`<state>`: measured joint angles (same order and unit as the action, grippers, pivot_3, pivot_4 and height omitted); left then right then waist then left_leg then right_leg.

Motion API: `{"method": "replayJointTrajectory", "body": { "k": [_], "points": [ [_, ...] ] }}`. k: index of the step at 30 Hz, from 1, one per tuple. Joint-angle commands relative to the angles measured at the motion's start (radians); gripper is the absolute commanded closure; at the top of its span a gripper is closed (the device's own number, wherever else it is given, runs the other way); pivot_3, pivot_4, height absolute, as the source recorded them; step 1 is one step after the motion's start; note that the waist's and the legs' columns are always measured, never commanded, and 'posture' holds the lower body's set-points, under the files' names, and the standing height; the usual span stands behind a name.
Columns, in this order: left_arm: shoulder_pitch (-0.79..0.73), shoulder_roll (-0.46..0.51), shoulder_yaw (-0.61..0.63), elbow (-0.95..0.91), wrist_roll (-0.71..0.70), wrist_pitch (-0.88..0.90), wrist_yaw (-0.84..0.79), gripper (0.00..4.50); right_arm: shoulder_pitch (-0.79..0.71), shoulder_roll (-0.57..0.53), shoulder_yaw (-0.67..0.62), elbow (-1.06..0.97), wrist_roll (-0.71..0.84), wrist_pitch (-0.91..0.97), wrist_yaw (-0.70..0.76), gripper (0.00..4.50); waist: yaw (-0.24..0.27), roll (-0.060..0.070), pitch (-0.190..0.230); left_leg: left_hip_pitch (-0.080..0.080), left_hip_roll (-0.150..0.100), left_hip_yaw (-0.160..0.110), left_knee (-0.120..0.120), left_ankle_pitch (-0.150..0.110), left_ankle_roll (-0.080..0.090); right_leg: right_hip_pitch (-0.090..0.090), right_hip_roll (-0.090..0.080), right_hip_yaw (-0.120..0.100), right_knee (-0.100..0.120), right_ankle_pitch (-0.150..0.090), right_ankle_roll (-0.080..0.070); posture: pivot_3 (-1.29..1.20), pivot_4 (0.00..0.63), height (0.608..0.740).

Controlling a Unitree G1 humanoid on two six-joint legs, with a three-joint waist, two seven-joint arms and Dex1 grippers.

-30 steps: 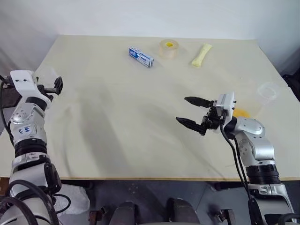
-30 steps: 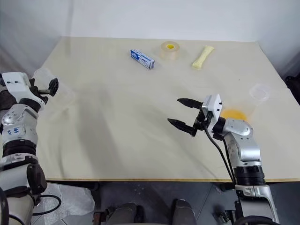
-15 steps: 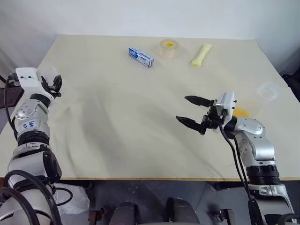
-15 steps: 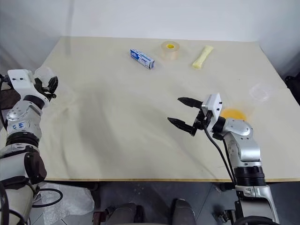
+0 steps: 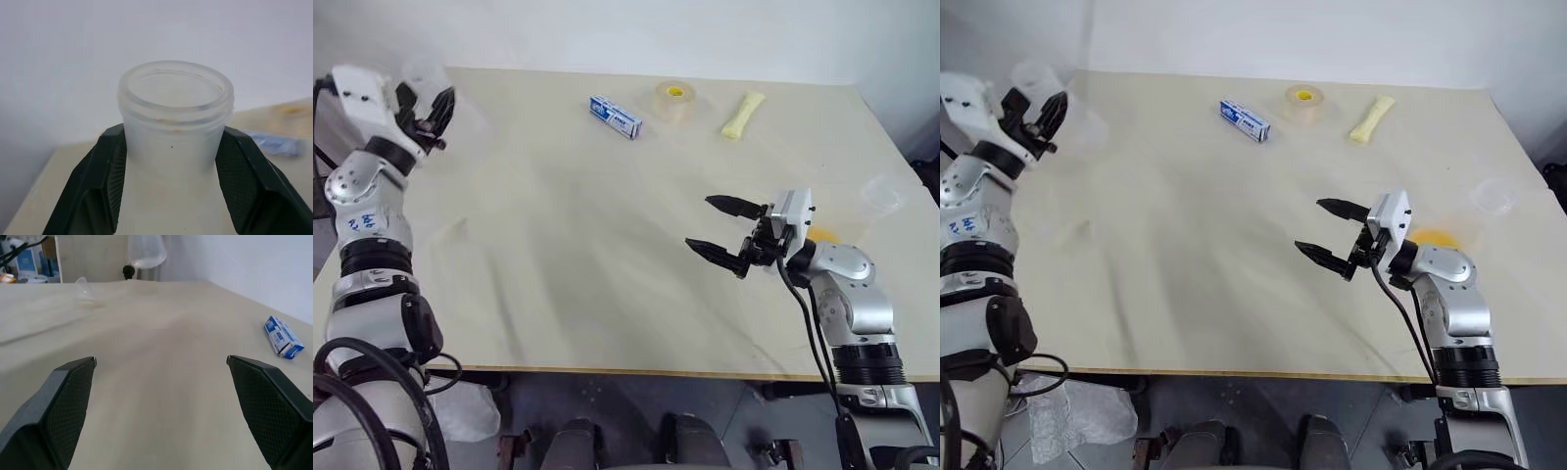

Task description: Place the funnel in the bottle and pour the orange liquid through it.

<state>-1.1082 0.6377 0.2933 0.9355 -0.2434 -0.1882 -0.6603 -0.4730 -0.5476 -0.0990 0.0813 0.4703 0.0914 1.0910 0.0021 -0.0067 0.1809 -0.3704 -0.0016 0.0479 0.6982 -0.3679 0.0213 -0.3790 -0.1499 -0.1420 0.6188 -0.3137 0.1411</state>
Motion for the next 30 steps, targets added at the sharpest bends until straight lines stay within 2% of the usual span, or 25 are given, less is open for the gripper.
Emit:
{"method": "replayJointTrajectory", "body": {
  "k": [1, 6, 11, 13, 17, 29, 30],
  "points": [
    [0.009, -0.064, -0.084, -0.190, -0.037, 0.082, -0.145, 2.20, 0.039, -0.047, -0.055, -0.065, 0.051, 0.019, 0.034, 0.00, 0.002, 0.000, 0.000, 0.000, 0.000, -0.001, 0.000, 0.000, 0.000, 0.001, 0.000, -0.001, 0.000, 0.000, 0.000, 0.00, 0.150, 0.740],
    [0.040, -0.174, -0.163, -0.340, -0.072, 0.245, -0.219, 2.20, 0.092, -0.074, -0.097, -0.121, 0.080, 0.050, 0.006, 0.00, -0.006, 0.000, 0.000, -0.001, 0.001, -0.001, 0.000, 0.000, 0.000, 0.000, 0.000, -0.003, 0.000, 0.000, 0.000, 0.00, 0.150, 0.740],
    [0.095, -0.300, -0.233, -0.438, -0.107, 0.332, -0.288, 2.20, 0.176, -0.081, -0.146, -0.181, 0.069, 0.032, -0.048, 0.00, -0.003, 0.000, 0.000, 0.000, 0.002, -0.001, 0.000, 0.000, 0.000, 0.000, 0.000, -0.003, 0.000, 0.000, 0.000, 0.00, 0.150, 0.740],
    [0.106, -0.336, -0.248, -0.457, -0.108, 0.389, -0.269, 2.20, 0.202, -0.081, -0.158, -0.205, 0.070, 0.033, -0.068, 0.00, 0.000, 0.000, 0.000, 0.000, 0.001, -0.001, 0.001, 0.000, 0.000, 0.000, 0.000, -0.003, 0.000, 0.000, 0.000, 0.00, 0.150, 0.740],
    [0.161, -0.370, -0.344, -0.504, -0.038, 0.442, -0.259, 2.20, 0.270, -0.076, -0.180, -0.266, 0.073, 0.033, -0.113, 0.00, 0.008, 0.000, 0.000, -0.001, 0.001, -0.001, 0.001, 0.000, 0.001, 0.001, 0.000, -0.002, -0.002, 0.000, 0.000, 0.00, 0.150, 0.740],
    [0.219, -0.412, -0.436, -0.504, 0.033, 0.389, -0.265, 2.20, 0.344, -0.063, -0.181, -0.324, 0.068, 0.021, -0.179, 0.00, 0.025, 0.000, 0.000, -0.001, 0.001, -0.001, 0.001, 0.001, 0.001, 0.002, 0.000, -0.001, -0.006, 0.000, 0.000, 0.00, 0.150, 0.740],
    [0.225, -0.415, -0.439, -0.510, 0.034, 0.390, -0.261, 1.85, 0.345, -0.062, -0.180, -0.325, 0.068, 0.020, -0.182, 0.00, 0.025, 0.000, 0.000, -0.001, 0.001, -0.001, 0.002, 0.001, 0.001, 0.002, 0.000, -0.001, -0.006, 0.000, 0.000, 0.00, 0.150, 0.740]
  ]
}}
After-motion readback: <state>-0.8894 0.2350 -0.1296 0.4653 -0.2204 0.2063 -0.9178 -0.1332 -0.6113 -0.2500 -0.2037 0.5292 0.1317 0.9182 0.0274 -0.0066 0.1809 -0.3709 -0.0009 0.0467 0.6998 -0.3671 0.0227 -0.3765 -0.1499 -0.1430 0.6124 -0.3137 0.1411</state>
